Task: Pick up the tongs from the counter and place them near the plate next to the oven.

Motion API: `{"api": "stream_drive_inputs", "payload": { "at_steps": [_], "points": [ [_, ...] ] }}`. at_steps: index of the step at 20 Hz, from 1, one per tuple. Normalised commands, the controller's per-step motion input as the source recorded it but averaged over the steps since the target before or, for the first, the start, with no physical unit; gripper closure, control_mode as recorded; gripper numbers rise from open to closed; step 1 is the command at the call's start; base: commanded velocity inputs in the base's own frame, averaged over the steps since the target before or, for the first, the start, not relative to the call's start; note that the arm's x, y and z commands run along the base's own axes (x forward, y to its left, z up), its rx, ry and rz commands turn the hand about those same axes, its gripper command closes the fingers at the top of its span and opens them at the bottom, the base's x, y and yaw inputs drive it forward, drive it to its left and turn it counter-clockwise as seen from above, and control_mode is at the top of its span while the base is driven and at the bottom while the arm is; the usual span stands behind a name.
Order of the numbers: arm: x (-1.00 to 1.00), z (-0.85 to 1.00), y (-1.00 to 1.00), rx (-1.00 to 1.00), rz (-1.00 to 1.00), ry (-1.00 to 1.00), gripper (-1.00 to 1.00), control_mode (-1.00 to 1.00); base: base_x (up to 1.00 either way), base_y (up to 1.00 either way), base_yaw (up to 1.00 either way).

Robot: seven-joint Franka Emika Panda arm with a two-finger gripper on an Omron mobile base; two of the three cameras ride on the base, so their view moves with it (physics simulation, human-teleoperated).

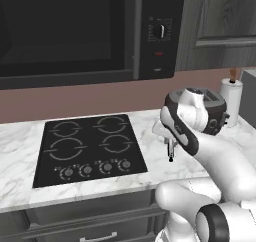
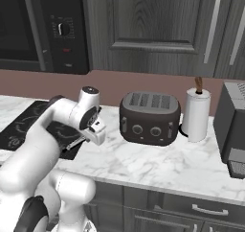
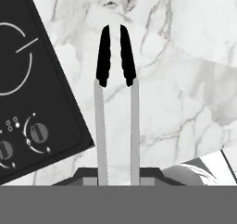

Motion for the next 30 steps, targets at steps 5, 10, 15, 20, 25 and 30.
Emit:
{"api": "stream_drive_inputs", "payload": {
  "at_steps": [5, 10, 15, 20, 25, 30],
  "points": [
    [-0.33, 0.25, 0.00, -0.09, -0.06, -0.13, 1.00, -1.00, 0.00, 0.00, 0.00],
    [-0.38, 0.25, 0.00, 0.00, 0.00, -0.06, 1.00, -1.00, 0.00, 0.00, 0.00],
    [-0.18, 0.06, 0.00, 0.00, 0.00, 0.01, 1.00, -1.00, 0.00, 0.00, 0.00],
    [0.00, 0.00, 0.00, 0.00, 0.00, 0.00, 1.00, -1.00, 0.00, 0.00, 0.00],
    [-0.02, -0.01, 0.00, 0.00, 0.00, 0.01, 1.00, -1.00, 0.00, 0.00, 0.00],
    [0.00, 0.00, 0.00, 0.00, 0.00, 0.00, 1.00, 1.00, -0.50, 0.00, 0.00]
  ]
}}
